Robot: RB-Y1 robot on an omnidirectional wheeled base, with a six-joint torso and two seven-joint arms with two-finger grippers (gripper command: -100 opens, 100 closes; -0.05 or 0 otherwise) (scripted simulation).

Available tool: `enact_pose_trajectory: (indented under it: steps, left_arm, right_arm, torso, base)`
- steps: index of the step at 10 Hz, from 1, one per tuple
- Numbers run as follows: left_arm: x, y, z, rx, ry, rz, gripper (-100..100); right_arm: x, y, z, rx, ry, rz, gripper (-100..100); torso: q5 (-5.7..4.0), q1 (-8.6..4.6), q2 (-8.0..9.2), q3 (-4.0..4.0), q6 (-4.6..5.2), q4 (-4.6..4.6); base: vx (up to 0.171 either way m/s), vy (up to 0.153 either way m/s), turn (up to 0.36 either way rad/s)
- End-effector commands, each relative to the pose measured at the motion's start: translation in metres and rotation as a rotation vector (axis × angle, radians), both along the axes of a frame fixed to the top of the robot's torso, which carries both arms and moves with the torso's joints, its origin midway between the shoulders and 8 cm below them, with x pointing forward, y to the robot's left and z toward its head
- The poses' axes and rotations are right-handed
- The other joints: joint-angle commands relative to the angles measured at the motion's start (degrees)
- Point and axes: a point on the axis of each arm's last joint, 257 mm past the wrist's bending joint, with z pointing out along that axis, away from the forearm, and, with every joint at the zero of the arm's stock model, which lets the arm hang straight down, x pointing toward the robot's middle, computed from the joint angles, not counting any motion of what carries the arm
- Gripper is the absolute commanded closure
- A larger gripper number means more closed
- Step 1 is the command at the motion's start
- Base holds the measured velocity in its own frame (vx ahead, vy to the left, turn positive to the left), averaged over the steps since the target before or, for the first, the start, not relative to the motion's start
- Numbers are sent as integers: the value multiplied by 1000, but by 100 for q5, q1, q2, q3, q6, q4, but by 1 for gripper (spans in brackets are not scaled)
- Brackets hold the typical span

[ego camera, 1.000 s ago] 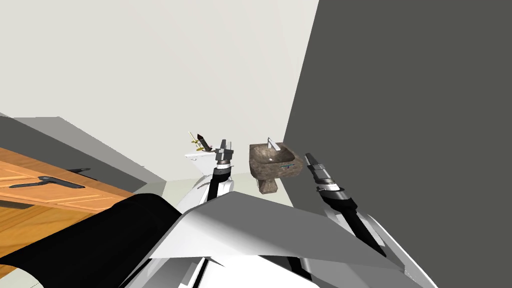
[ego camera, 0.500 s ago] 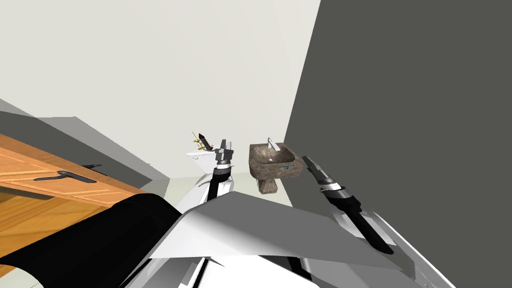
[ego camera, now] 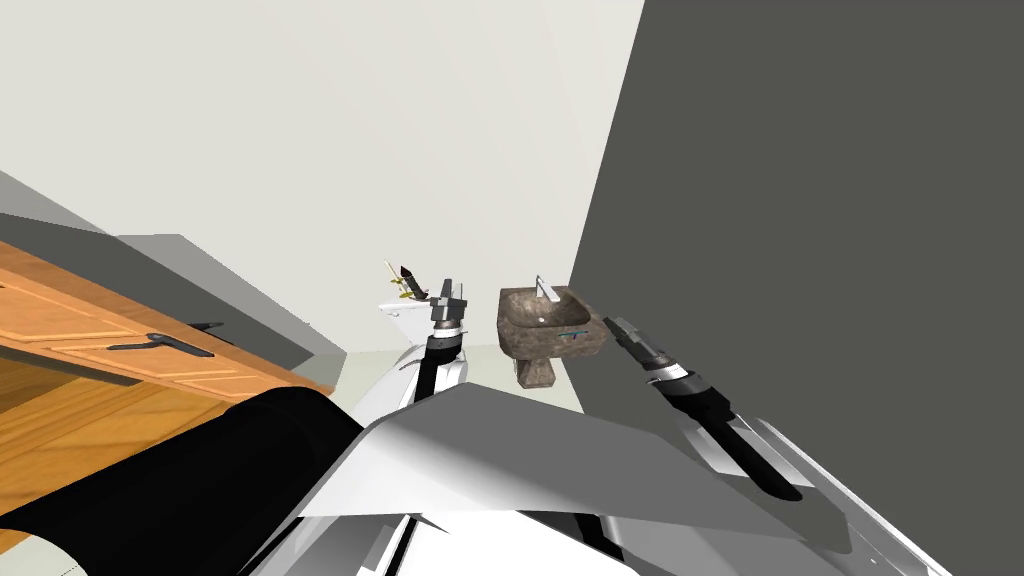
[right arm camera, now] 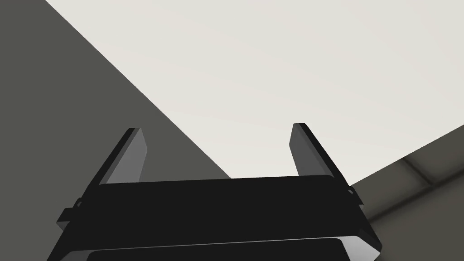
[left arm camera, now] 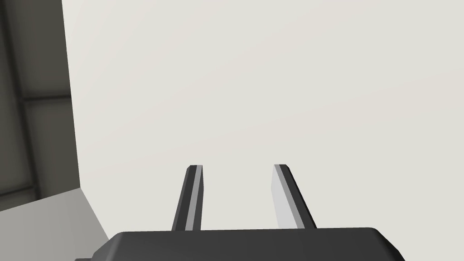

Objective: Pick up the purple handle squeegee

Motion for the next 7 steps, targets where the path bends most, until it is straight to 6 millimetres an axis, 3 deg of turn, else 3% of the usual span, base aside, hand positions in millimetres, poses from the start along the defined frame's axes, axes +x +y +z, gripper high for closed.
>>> enact_pose_trajectory:
  steps: [1,4,7]
  left_arm:
    - [0,0,0,0,0,0,0]
    - [0,0,0,0,0,0,0]
    - [0,0,0,0,0,0,0]
  right_arm:
    - [6,-12,-11,-96,13,-16,-100]
    - [11,-23,-21,-191,24,-23,-100]
    - [19,-47,-39,-357,45,-39,-100]
  torso:
    - [0,0,0,0,0,0]
    - [0,-1,0,0,-1,0]
    - [1,6,1,0,0,0]
  base:
    - [7,-26,80]
    - [1,-27,54]
    - [1,-13,66]
